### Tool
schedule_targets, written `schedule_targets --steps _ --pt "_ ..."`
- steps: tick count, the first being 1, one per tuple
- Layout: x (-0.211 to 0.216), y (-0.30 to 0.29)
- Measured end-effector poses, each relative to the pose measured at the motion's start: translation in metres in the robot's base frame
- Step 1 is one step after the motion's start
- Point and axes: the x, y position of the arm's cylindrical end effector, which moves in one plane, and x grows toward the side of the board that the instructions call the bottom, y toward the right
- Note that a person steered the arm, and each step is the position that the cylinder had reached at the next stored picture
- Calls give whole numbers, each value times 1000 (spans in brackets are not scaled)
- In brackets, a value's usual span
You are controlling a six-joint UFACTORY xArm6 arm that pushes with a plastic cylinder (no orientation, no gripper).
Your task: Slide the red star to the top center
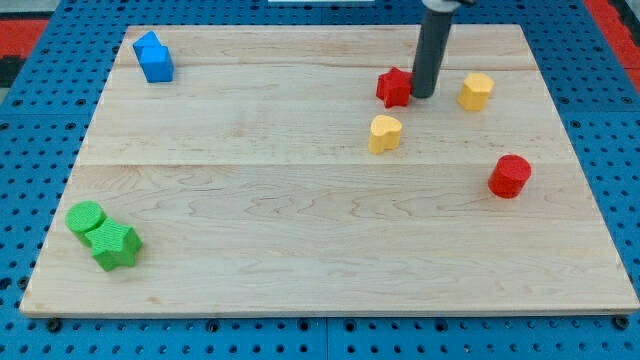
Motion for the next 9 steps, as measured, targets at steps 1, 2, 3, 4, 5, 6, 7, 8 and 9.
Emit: schedule_targets --steps 1,2,3,4,5,6,7,8,9 --pt "-19 -55" --pt "64 -28" --pt "30 -51" --pt "-6 -92" --pt "12 -111" --pt "-4 -126" --pt "-36 -116" --pt "-48 -116" --pt "-34 -101"
